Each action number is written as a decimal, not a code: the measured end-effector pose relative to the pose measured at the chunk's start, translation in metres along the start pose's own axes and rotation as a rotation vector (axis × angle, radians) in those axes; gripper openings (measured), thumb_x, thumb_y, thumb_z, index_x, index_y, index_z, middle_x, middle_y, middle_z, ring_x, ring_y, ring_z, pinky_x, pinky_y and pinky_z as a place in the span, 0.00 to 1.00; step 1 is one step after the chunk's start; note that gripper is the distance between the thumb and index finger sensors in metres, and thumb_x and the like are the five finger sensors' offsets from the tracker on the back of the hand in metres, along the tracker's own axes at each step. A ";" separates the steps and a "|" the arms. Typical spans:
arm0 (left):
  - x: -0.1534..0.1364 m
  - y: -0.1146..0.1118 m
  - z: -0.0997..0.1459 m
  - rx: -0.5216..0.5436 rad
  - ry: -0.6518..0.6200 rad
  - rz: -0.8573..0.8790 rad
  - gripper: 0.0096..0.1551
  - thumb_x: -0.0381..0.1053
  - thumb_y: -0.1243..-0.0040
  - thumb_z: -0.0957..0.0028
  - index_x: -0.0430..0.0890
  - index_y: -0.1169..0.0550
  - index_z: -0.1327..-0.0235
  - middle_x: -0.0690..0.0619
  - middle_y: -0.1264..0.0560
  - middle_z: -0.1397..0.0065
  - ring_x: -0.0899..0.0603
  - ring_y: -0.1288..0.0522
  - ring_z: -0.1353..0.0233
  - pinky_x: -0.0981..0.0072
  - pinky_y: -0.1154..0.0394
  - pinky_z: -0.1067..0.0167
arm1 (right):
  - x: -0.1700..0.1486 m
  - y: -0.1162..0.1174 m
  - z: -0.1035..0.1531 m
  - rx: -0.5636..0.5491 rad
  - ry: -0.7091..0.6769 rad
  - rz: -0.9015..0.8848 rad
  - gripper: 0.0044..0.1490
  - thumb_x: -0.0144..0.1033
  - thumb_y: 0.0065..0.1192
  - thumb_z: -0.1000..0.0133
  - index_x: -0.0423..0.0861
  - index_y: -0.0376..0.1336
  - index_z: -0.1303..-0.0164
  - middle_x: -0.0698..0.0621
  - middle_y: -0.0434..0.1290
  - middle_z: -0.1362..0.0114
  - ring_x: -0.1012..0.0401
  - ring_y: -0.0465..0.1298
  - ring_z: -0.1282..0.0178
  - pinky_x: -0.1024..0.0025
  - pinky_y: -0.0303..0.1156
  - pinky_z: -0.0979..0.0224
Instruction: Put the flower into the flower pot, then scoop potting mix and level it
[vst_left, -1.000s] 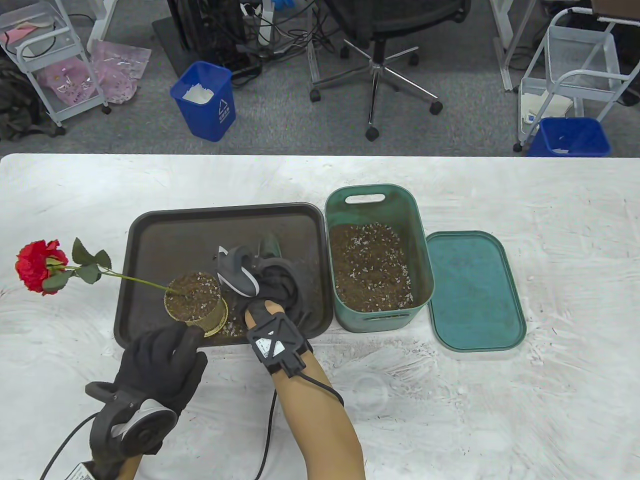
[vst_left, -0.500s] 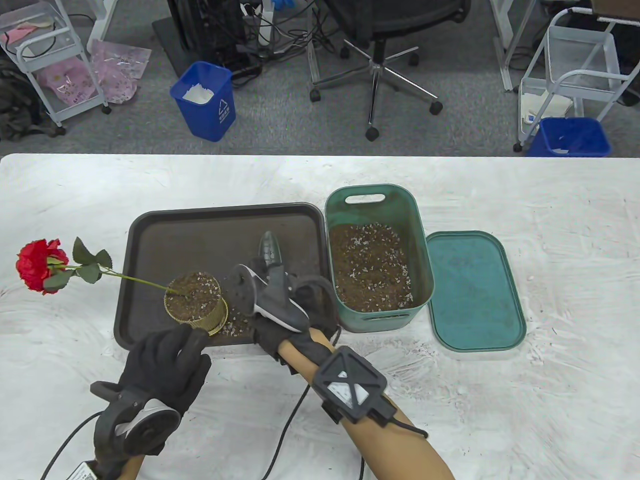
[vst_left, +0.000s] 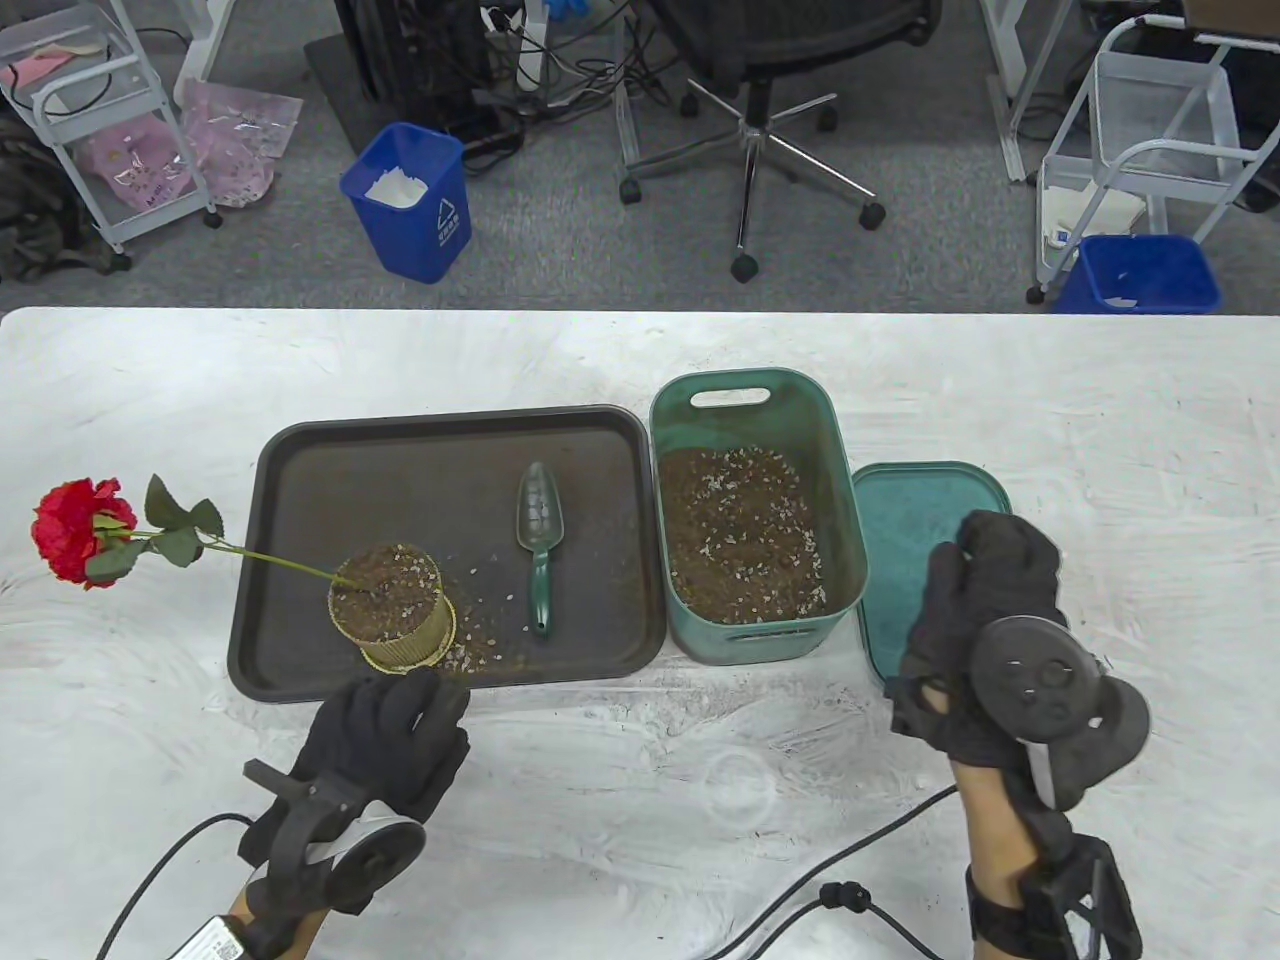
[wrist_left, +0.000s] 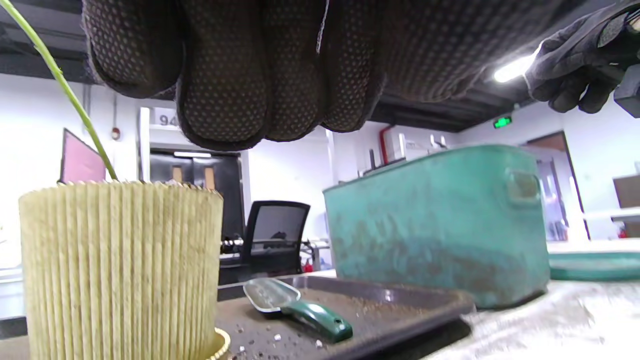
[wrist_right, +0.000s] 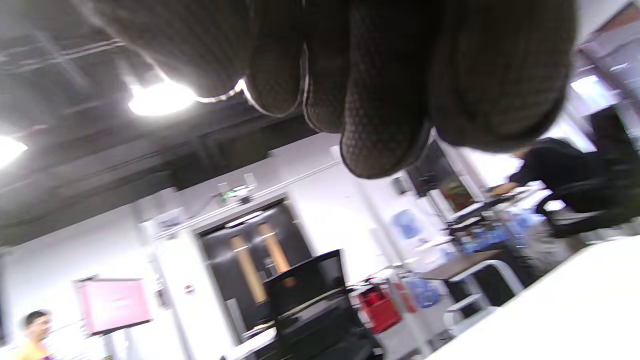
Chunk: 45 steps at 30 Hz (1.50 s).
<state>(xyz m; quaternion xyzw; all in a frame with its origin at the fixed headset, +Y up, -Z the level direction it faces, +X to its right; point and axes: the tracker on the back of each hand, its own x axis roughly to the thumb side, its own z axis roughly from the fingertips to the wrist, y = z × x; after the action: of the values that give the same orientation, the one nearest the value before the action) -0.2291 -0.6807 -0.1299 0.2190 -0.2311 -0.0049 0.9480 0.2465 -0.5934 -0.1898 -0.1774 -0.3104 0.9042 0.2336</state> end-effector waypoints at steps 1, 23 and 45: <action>0.002 -0.002 -0.001 -0.012 -0.007 -0.004 0.28 0.61 0.37 0.56 0.53 0.18 0.43 0.49 0.21 0.36 0.39 0.16 0.42 0.45 0.23 0.39 | -0.018 0.002 -0.005 -0.005 0.046 0.029 0.30 0.42 0.63 0.51 0.45 0.63 0.40 0.38 0.71 0.33 0.46 0.82 0.49 0.49 0.82 0.56; -0.006 -0.003 0.001 -0.026 0.044 -0.020 0.28 0.61 0.37 0.56 0.53 0.17 0.43 0.49 0.21 0.36 0.39 0.16 0.43 0.46 0.22 0.39 | -0.149 0.120 0.000 0.466 0.474 0.690 0.30 0.45 0.68 0.52 0.45 0.66 0.42 0.42 0.73 0.36 0.51 0.81 0.56 0.57 0.82 0.62; -0.008 -0.006 0.000 -0.042 0.052 0.004 0.27 0.61 0.37 0.56 0.53 0.16 0.45 0.49 0.20 0.37 0.39 0.15 0.44 0.46 0.22 0.40 | -0.086 0.028 0.005 0.042 0.156 -0.199 0.36 0.29 0.75 0.59 0.42 0.65 0.39 0.42 0.76 0.48 0.53 0.83 0.67 0.57 0.83 0.69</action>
<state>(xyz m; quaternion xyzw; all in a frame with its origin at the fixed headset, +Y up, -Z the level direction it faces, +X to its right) -0.2356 -0.6852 -0.1356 0.1989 -0.2066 -0.0023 0.9580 0.3066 -0.6612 -0.1889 -0.2105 -0.2883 0.8664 0.3492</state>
